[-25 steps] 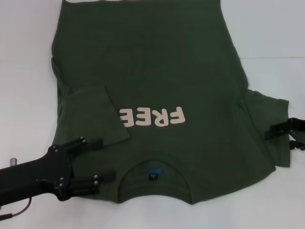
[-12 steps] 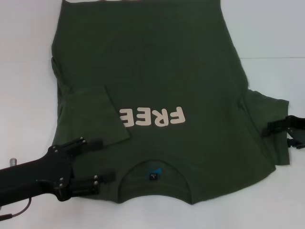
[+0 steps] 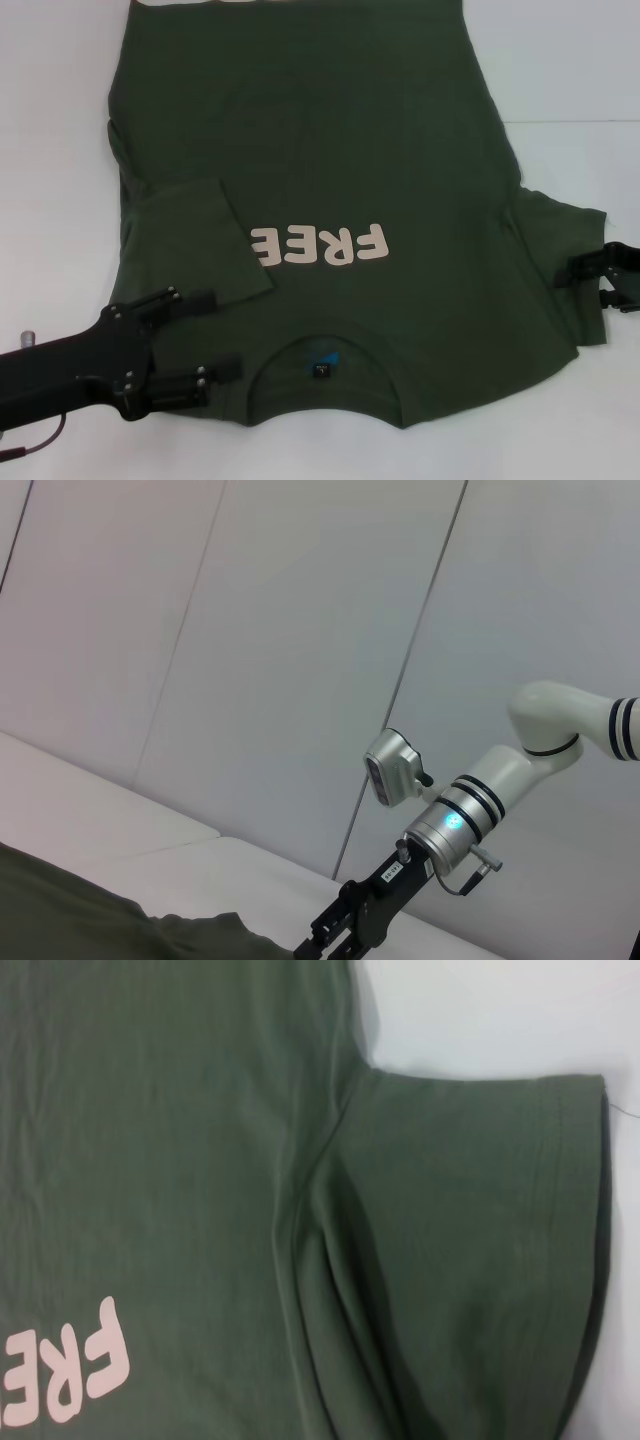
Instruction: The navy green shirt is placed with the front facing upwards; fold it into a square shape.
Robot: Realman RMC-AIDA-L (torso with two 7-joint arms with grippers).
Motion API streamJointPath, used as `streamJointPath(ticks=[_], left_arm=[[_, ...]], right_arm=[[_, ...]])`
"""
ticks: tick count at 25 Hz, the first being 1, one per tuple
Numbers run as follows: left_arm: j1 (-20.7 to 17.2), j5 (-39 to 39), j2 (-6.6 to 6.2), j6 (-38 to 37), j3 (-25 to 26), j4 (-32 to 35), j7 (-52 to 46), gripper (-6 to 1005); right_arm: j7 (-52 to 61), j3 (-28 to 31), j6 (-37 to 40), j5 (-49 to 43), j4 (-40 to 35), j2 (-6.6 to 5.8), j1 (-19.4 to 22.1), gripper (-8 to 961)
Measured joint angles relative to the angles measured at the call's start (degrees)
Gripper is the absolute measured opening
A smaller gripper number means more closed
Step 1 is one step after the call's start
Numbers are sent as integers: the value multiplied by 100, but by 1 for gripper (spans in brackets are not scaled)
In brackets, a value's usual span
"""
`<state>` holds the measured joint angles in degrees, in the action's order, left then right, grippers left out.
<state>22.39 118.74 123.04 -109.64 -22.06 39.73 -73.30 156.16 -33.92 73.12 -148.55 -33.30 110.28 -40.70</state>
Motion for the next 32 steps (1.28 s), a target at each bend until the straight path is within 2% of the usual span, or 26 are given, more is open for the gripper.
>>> streamJointPath(ticks=[7, 10, 15, 21, 32], left_arm=[[10, 0, 0, 2, 0, 0, 0, 920], [10, -34, 0, 1, 0, 0, 0, 920], [11, -48, 0, 2, 0, 0, 0, 920], [12, -58, 0, 5, 1, 0, 0, 920], [10, -111, -12, -4, 71, 0, -111, 919]], right_arm=[[50, 0, 0, -3, 0, -7, 1, 698], [51, -14, 0, -24, 0, -30, 1, 496], [36, -48, 1, -31, -26, -35, -3, 248], [-11, -80, 37, -34, -39, -52, -35, 26], [-343, 188, 96, 67, -221, -80, 78, 15]])
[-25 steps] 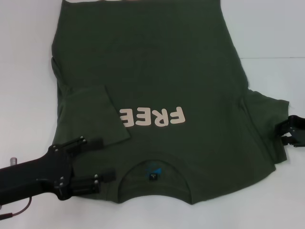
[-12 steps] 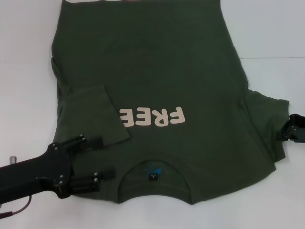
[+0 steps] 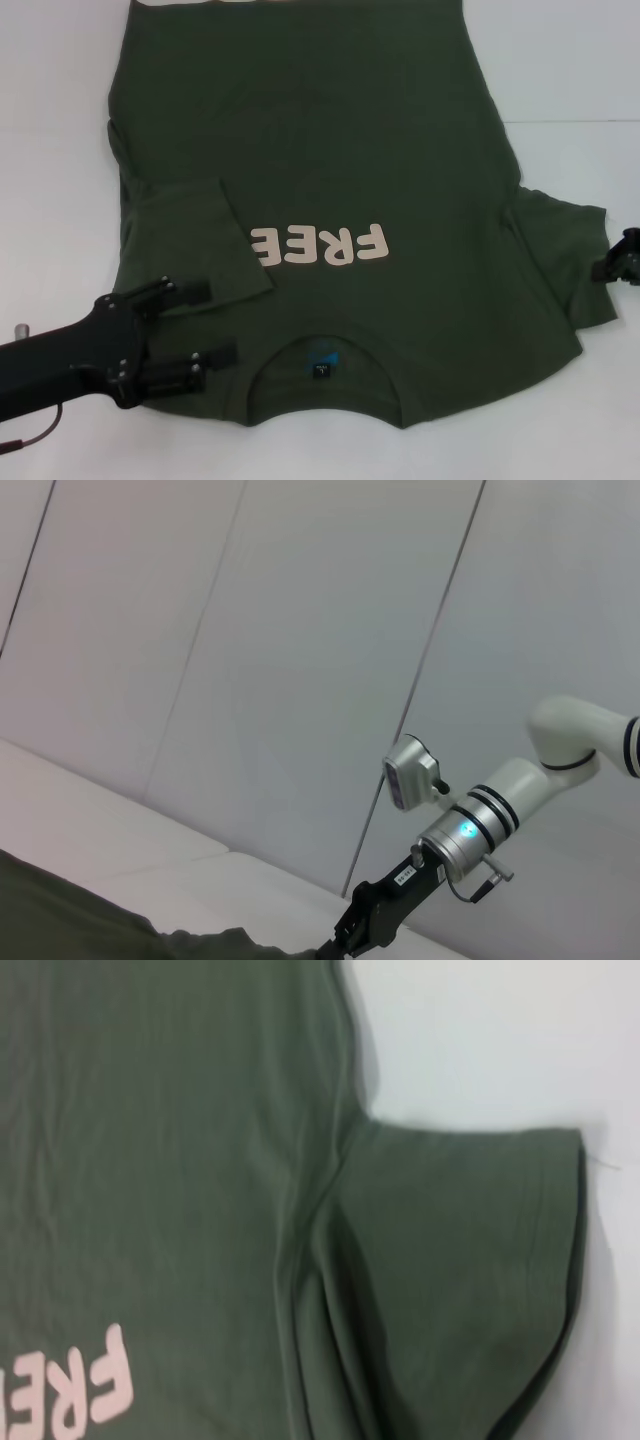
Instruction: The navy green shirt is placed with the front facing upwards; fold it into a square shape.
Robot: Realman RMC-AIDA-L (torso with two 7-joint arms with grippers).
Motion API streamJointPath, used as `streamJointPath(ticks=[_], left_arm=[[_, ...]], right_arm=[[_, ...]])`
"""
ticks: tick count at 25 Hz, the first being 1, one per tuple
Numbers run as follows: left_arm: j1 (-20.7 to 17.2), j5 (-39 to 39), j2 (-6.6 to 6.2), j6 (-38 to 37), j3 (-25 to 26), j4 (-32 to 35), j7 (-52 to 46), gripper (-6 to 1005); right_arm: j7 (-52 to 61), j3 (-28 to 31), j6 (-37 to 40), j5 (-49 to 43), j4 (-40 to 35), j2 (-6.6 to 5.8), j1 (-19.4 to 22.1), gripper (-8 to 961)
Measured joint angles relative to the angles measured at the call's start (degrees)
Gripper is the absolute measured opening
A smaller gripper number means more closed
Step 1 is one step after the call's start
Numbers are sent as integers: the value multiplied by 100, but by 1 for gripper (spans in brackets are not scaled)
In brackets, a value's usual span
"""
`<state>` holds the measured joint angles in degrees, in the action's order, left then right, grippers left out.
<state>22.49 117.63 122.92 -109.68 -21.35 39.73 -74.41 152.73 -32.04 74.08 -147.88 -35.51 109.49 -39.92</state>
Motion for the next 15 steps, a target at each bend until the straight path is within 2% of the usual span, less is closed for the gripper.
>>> streamJointPath(ticks=[11, 15], left_arm=[[-19, -101, -25, -3, 68, 0, -43, 919], [-17, -101, -39, -5, 154, 0, -149, 919]], right_arm=[[-331, 246, 244, 1105, -325, -185, 449, 15], [-598, 292, 259, 1651, -329, -202, 596, 15]])
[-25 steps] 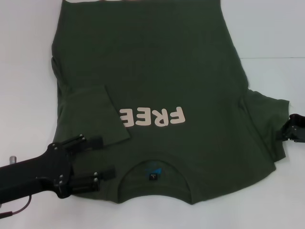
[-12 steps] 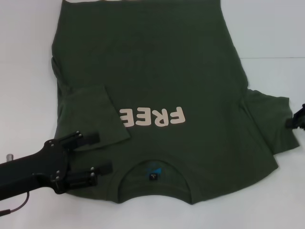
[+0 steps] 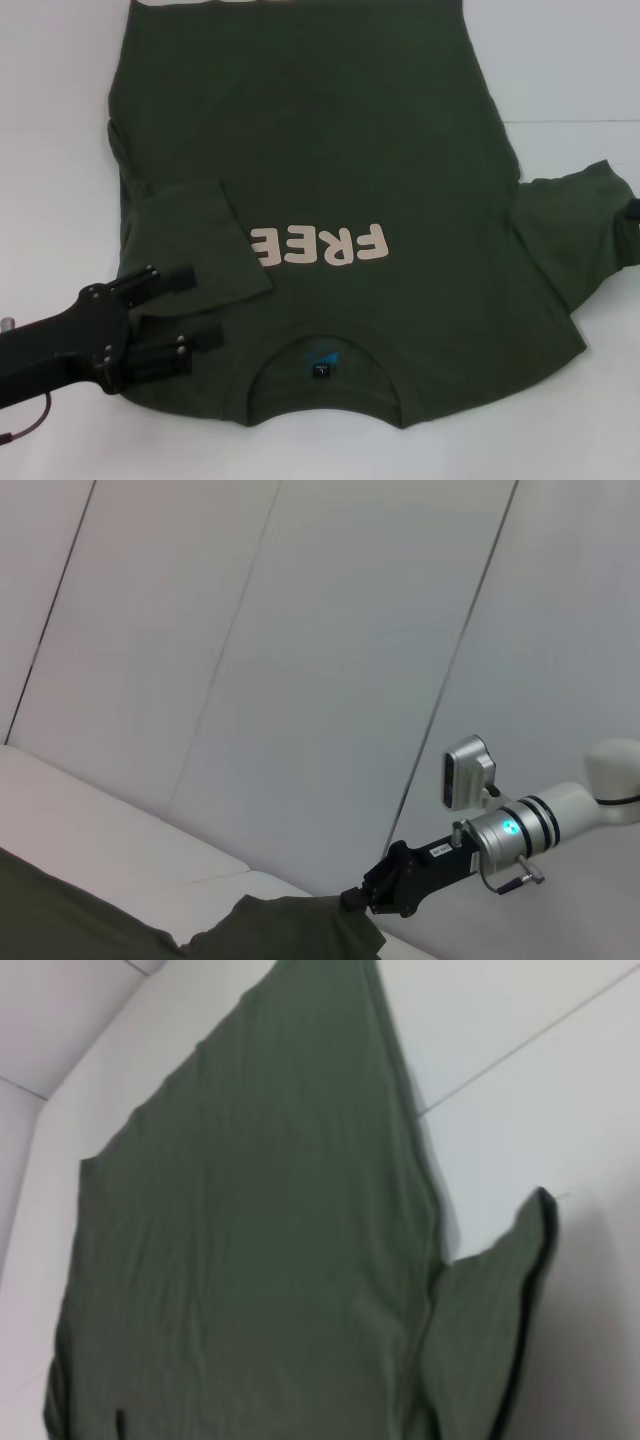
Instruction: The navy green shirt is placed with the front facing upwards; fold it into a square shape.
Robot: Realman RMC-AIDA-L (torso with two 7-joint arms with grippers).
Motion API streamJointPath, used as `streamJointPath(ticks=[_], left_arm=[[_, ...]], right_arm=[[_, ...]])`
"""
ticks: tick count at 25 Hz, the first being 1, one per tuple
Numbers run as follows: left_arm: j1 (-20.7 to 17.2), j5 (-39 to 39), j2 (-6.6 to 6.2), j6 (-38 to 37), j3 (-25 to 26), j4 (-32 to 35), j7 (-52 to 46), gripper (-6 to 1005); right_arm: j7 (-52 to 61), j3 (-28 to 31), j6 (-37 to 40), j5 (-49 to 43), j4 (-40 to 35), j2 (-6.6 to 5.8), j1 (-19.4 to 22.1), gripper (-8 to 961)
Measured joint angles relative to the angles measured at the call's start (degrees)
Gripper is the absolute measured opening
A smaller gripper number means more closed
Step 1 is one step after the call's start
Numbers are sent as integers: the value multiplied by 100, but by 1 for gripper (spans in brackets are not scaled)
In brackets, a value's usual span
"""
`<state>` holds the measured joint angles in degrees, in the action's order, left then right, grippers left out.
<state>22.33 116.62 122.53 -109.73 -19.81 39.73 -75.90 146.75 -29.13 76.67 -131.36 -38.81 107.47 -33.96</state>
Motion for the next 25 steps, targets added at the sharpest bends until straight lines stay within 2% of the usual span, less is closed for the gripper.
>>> streamJointPath(ticks=[8, 17, 25], left_arm=[[22, 0, -11, -2, 15, 9, -197, 918], [55, -65, -33, -3, 12, 31, -350, 918], [77, -70, -47, -2, 11, 26, -399, 918]], right_arm=[[-222, -40, 15, 81, 65, 56, -158, 16], [-373, -188, -22, 61, 134, 222, -668, 16], [-166, -1208, -373, 49, 183, 374, -1252, 16]])
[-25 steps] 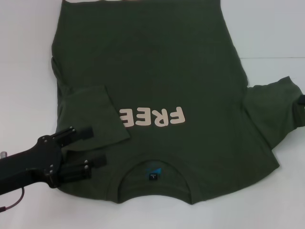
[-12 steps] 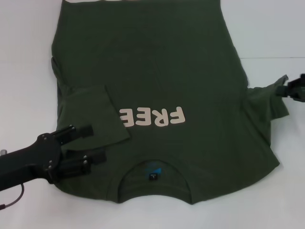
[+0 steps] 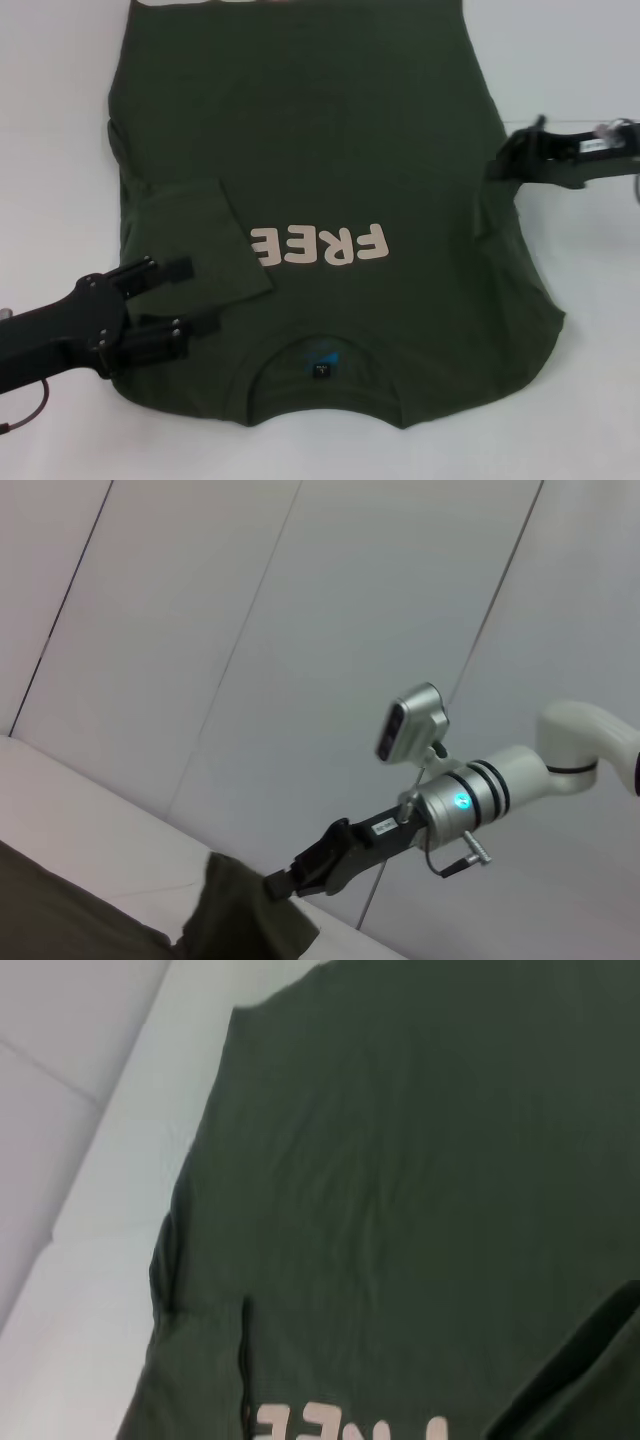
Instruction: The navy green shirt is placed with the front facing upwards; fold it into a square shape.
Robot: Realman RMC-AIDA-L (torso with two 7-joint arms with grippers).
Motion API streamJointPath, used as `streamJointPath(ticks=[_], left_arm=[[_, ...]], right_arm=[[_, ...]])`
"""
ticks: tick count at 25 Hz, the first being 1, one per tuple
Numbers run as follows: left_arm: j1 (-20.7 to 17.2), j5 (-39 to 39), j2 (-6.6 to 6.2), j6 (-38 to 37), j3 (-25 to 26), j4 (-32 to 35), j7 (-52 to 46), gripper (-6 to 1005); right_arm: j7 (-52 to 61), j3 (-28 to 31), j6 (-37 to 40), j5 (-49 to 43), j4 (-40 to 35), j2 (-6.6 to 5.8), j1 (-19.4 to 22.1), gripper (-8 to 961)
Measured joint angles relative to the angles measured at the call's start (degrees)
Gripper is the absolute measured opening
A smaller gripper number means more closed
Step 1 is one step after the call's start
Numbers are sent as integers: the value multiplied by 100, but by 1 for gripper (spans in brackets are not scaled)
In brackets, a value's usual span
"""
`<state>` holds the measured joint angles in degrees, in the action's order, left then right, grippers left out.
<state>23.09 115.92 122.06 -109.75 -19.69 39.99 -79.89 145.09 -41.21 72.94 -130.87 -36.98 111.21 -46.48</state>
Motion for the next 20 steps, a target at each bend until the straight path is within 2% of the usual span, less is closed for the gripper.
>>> streamJointPath(ticks=[6, 20], left_arm=[[0, 0, 1, 8, 1, -9, 0, 918], [4, 0, 1, 6, 1, -19, -59, 917]], right_arm=[[121, -629, -245, -14, 129, 80, -276, 14], [135, -1039, -382, -42, 211, 143, -396, 13]])
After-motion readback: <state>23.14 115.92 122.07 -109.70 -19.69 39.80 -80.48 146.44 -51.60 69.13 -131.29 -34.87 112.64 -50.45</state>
